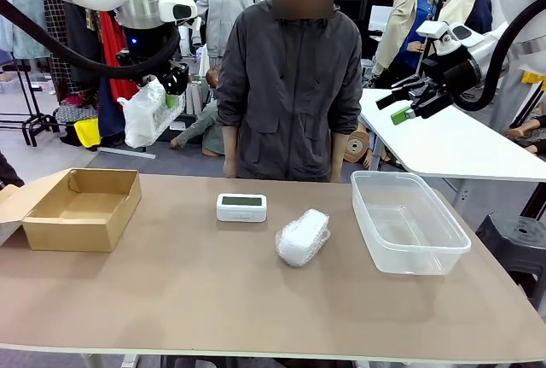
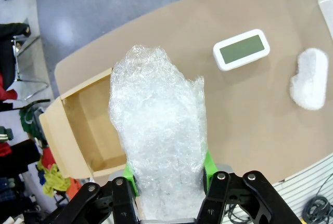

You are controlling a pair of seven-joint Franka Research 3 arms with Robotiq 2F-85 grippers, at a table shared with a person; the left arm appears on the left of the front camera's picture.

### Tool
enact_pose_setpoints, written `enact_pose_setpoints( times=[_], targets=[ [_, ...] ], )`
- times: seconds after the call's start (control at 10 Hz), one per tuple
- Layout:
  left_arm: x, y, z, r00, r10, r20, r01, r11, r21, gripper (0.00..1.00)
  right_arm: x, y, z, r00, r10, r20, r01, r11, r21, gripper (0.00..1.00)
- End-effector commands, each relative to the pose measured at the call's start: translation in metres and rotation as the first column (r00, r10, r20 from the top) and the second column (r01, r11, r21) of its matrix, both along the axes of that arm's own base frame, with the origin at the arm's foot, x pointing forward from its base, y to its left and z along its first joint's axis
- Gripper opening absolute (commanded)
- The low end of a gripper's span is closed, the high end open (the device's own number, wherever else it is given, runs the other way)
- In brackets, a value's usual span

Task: Separate and place wrapped and unwrapped clocks.
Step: If the picked Digital clock is wrapped, place it in the Package Box ; if not, place it in the Organizing box.

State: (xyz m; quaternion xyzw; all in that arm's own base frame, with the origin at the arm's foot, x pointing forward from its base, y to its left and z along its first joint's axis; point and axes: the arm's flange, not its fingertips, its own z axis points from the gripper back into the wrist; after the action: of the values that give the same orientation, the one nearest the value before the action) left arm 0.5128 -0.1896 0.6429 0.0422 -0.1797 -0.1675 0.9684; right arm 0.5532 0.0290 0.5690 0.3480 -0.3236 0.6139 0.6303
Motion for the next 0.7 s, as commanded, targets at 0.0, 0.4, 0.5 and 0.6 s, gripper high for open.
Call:
enact_pose_setpoints(
  times=[0.0,0.4,0.5,0.6],
  targets=[
    [0.0,0.0,0.0,1.0,0.0,0.0,0.0,1.0,0.0,0.0,0.0,0.0,0.002,1.0,0.001,0.004,-0.001,1.0,-0.003,1.0],
    [0.016,0.059,-0.042,0.999,0.041,0.024,-0.045,0.984,0.173,0.0,0.0,0.0,0.002,1.0,0.001,0.004,-0.001,1.0,-0.003,1.0],
    [0.021,0.081,-0.058,0.997,0.075,-0.015,-0.071,0.979,0.19,0.0,0.0,0.0,0.002,1.0,0.001,0.004,-0.001,1.0,-0.003,1.0],
    [0.025,0.1,-0.076,0.996,0.068,-0.054,-0.055,0.975,0.216,0.0,0.0,0.0,0.002,1.0,0.001,0.004,-0.001,1.0,-0.003,1.0]
  ],
)
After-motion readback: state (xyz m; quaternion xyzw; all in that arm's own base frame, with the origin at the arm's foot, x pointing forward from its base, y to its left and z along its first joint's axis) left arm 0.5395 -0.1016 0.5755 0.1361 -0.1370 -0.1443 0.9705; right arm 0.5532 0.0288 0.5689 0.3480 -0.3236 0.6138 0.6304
